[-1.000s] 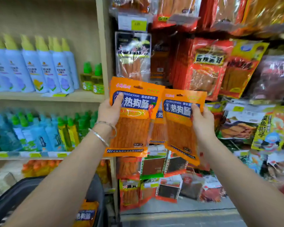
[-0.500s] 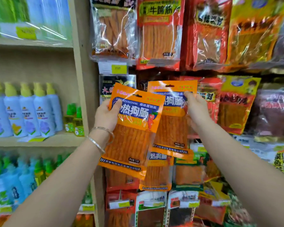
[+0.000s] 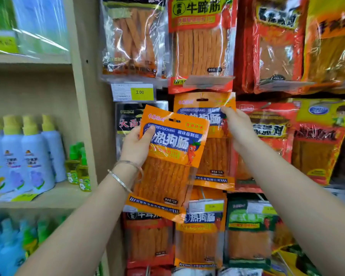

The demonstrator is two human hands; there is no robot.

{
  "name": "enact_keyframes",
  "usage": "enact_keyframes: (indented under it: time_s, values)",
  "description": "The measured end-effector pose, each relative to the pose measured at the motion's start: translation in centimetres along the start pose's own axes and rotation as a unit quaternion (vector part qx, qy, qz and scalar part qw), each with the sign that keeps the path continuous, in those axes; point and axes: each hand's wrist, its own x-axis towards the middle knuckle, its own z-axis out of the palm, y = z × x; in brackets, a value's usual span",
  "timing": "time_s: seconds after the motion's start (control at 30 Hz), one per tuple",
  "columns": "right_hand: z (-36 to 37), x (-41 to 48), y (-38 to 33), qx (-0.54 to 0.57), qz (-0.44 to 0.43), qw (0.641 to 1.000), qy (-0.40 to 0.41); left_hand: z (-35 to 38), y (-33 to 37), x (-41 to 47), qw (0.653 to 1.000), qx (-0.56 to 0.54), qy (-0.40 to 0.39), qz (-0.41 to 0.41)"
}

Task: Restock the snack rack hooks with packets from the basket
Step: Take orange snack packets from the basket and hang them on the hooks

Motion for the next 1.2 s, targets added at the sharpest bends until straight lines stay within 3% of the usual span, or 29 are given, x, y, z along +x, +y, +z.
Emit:
enact_keyframes:
  time_s: [0.27, 0.53, 0.8, 0.93, 1.07, 1.2]
  values:
    - [0.0, 1.3, -0.2, 0.008, -0.008, 1.000, -0.019, 0.7, -0.2, 0.7, 1.000, 0.004, 0.014, 0.013]
    - [-0.3, 1.1, 2.4, -0.132, -0.148, 0.980, 0.015, 0.9, -0.6, 0.7, 1.000, -0.005, 0.015, 0.023]
    - [0.0, -3.0, 2.8, -0.069, -0.271, 0.958, 0.065, 1.2, -0.3, 0.2, 1.000, -0.020, 0.002, 0.015]
    - [0.3, -4.0, 2.8, -0.053, -0.233, 0.970, 0.044, 1.9, 0.2, -0.4, 0.999, -0.008, -0.008, 0.033]
    - [-0.3, -4.3, 2.8, -0.139, -0.304, 0.938, 0.089, 2.6, 0.7, -1.1, 0.999, 0.001, -0.021, 0.043]
    - [-0.7, -4.2, 2.8, -0.106, -0.252, 0.962, 0.003, 3.4, 1.1, -1.5, 0.997, -0.003, -0.056, 0.055]
